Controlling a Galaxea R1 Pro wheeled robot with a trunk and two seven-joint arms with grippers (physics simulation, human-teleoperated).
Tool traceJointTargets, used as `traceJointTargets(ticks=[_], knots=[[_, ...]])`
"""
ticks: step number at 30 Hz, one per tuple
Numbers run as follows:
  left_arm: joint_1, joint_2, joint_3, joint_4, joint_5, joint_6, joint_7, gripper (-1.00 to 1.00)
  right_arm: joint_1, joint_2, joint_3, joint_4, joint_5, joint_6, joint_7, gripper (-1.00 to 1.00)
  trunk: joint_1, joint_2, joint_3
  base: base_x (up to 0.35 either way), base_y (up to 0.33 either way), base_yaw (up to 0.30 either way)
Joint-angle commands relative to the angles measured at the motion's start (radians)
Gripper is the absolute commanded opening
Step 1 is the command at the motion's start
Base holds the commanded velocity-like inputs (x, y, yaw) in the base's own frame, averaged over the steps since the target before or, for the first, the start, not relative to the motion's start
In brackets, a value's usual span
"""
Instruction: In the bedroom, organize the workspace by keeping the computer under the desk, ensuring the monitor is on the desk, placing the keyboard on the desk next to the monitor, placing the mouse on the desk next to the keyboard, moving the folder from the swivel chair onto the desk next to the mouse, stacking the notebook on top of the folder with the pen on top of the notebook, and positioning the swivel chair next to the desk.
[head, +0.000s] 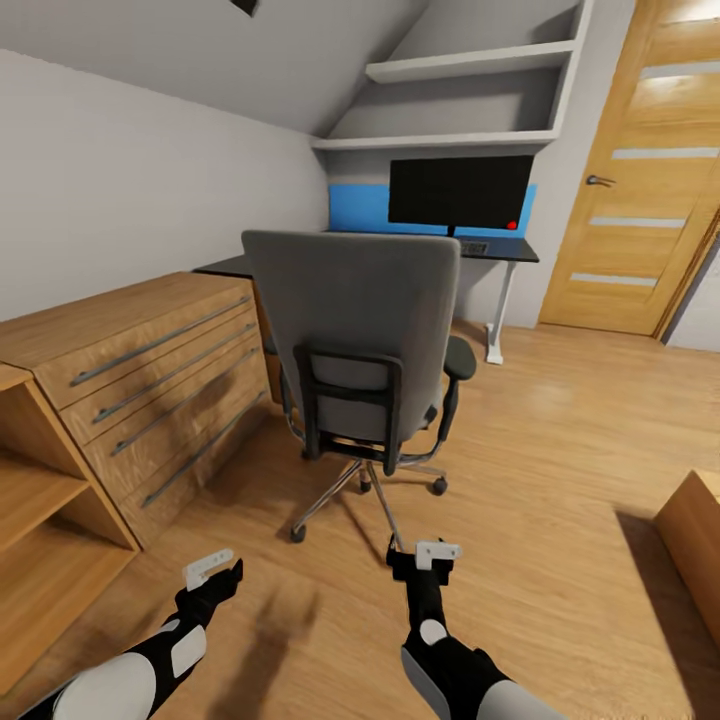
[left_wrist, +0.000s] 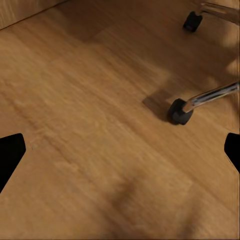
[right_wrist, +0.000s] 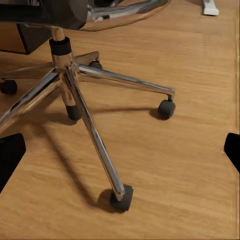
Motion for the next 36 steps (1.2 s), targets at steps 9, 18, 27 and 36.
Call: traceJointTargets(ticks=[9,18,27,36], knots=[[0.0,-0.001,0.009,0.001,-0.008,-0.003,-0.003,1.0,-0.001,-0.002,0.007,0.015,-0.007,-0.026,-0.006,1.0,0.0,0.0,0.005,0.0,0.0,-0.237],[0.0,-0.001,0.009,0.001,-0.008,-0.004,-0.002,1.0,-0.001,-0.002,0.007,0.02,-0.007,-0.028,-0.006,1.0,0.0,0.0,0.01,0.0,0.0,-0.239],[0.005,0.0,0.009,0.001,-0.008,-0.009,-0.002,1.0,-0.001,-0.002,0.007,0.02,-0.006,-0.028,-0.007,1.0,0.0,0.0,0.015,0.0,0.025,-0.239],[0.006,0.0,0.008,0.001,-0.008,-0.01,-0.002,1.0,-0.001,-0.002,0.007,0.02,-0.006,-0.028,-0.007,1.0,0.0,0.0,0.017,0.0,0.261,-0.205]])
